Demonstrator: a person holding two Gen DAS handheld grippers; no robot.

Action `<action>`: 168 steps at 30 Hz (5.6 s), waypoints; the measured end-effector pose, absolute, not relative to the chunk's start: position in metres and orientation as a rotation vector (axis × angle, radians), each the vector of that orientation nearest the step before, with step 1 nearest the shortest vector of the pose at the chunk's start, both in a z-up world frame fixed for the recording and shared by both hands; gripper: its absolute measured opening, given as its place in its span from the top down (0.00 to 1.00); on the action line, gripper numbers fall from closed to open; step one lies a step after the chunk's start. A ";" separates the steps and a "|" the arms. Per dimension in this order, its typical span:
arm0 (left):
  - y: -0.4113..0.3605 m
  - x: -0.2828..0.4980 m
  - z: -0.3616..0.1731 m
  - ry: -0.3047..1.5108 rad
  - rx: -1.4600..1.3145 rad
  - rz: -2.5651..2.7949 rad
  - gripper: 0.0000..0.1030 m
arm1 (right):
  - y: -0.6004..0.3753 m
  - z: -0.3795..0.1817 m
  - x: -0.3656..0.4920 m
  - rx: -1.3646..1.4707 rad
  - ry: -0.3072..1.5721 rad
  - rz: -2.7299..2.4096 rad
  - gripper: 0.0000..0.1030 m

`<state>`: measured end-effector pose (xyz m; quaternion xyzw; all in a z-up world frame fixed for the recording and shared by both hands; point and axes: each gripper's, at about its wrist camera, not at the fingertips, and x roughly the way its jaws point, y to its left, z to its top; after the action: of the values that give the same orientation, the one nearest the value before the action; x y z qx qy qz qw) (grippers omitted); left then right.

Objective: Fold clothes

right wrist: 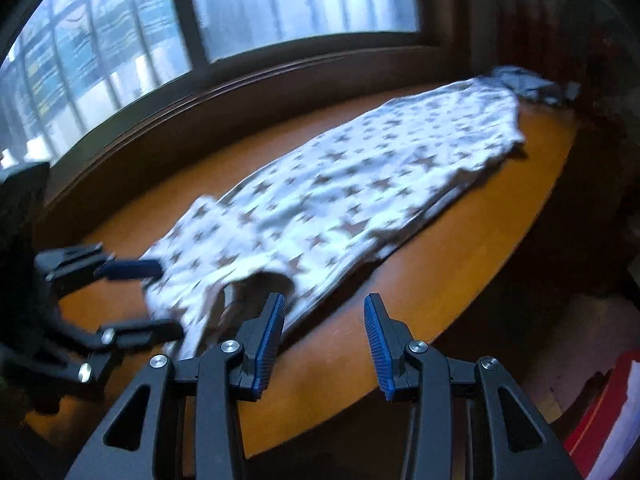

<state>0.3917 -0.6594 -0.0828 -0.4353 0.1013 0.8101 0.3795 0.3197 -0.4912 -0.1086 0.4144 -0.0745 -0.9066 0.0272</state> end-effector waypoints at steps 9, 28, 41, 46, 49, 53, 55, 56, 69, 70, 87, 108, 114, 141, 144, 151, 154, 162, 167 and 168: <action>-0.657 0.383 -0.078 0.245 -1.092 2.074 0.32 | -0.517 -0.113 0.315 1.264 -0.134 -2.692 0.60; -0.657 0.343 -0.078 0.415 -1.005 2.077 0.29 | -0.517 -0.096 0.291 1.207 -0.276 -2.773 0.85; -0.658 0.328 -0.100 0.419 -1.086 2.015 0.28 | -0.529 -0.119 0.293 1.324 -0.107 -2.783 0.83; -0.653 0.337 -0.099 0.419 -1.088 1.999 0.28 | -0.521 -0.120 0.298 1.372 -0.161 -2.820 0.65; -0.656 0.339 -0.096 0.446 -1.076 1.997 0.28 | -0.523 -0.117 0.298 1.383 -0.186 -2.830 0.64; -0.660 0.342 -0.092 0.477 -1.063 2.001 0.28 | -0.534 -0.107 0.303 1.368 -0.134 -2.863 0.63; -0.663 0.344 -0.090 0.493 -1.056 2.003 0.28 | -0.539 -0.103 0.309 1.357 -0.108 -2.866 0.62; -0.664 0.345 -0.090 0.501 -1.052 2.004 0.28 | -0.541 -0.102 0.312 1.359 -0.098 -2.862 0.62; -0.705 0.360 -0.090 0.571 -1.057 1.998 0.24 | -0.584 -0.110 0.345 1.404 0.139 -2.746 0.55; -0.710 0.361 -0.091 0.576 -1.059 1.995 0.24 | -0.586 -0.112 0.344 1.410 0.138 -2.737 0.55; -0.690 0.367 -0.101 0.542 -0.976 1.898 0.51 | -0.592 -0.128 0.334 1.411 0.165 -2.773 0.70; -0.665 0.346 -0.038 0.458 -0.954 1.969 0.59 | -0.545 -0.069 0.331 1.119 -0.191 -2.793 0.90; -0.647 0.322 -0.031 0.455 -0.929 1.975 0.59 | -0.521 -0.062 0.313 1.125 -0.196 -2.848 0.90; -0.553 0.245 -0.103 0.533 -1.076 2.057 0.48 | -0.449 -0.118 0.228 1.391 -0.390 -2.862 0.89; -0.555 0.243 -0.106 0.517 -1.083 2.069 0.44 | -0.443 -0.120 0.229 1.374 -0.453 -2.848 0.89; -0.570 0.243 -0.095 0.444 -1.092 2.074 0.44 | -0.440 -0.108 0.239 1.334 -0.518 -2.830 0.87; -0.582 0.248 -0.087 0.442 -1.081 2.079 0.43 | -0.445 -0.102 0.247 1.337 -0.452 -2.875 0.70; -0.617 0.271 -0.082 0.509 -1.069 2.068 0.40 | -0.462 -0.095 0.281 1.335 -0.276 -2.962 0.46; -0.630 0.289 -0.087 0.598 -1.029 2.031 0.37 | -0.485 -0.104 0.294 1.337 -0.273 -2.878 0.46; -0.631 0.293 -0.087 0.614 -1.019 2.021 0.37 | -0.489 -0.106 0.293 1.351 -0.259 -2.861 0.46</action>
<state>0.2926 -0.6308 -0.0875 -0.4006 0.2414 0.7944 0.3876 0.2933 -0.4891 -0.1062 0.4255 -0.0816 -0.9011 -0.0162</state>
